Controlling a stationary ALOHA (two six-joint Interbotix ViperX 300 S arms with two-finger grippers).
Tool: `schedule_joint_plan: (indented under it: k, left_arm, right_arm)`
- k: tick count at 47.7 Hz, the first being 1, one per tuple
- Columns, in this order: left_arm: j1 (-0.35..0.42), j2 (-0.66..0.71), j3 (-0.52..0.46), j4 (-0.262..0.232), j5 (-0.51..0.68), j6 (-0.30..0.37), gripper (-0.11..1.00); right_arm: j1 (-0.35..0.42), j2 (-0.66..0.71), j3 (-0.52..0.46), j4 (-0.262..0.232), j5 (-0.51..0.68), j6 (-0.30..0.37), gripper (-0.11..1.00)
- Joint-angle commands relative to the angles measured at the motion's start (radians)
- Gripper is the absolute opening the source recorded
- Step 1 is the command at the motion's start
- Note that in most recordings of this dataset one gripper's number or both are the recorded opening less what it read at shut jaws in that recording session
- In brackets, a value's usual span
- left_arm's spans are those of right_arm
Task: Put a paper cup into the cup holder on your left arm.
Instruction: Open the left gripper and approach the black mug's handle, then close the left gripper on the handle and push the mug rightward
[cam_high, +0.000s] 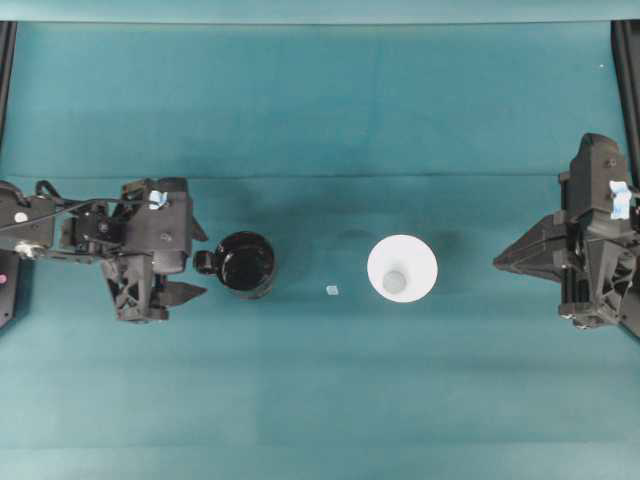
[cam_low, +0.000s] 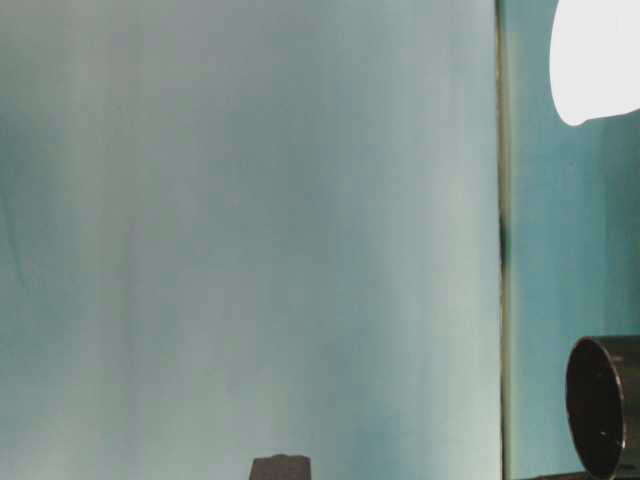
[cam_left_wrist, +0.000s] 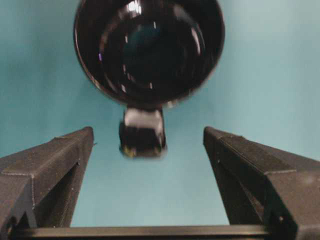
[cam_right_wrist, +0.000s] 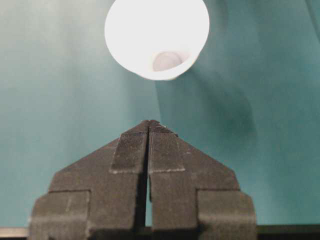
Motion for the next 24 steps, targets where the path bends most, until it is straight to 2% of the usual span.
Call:
schedule_joint_plan:
  k: [1,24]
  left_arm:
    - [0.003,0.000,-0.017,0.003,-0.006,0.000,0.94]
    - [0.003,0.000,-0.018,0.003,-0.002,-0.014,0.92]
  right_arm:
    - [-0.002,0.002,-0.026,-0.002,0.000,0.008,-0.01]
    - [-0.002,0.000,-0.026,0.000,0.002,0.008,-0.01]
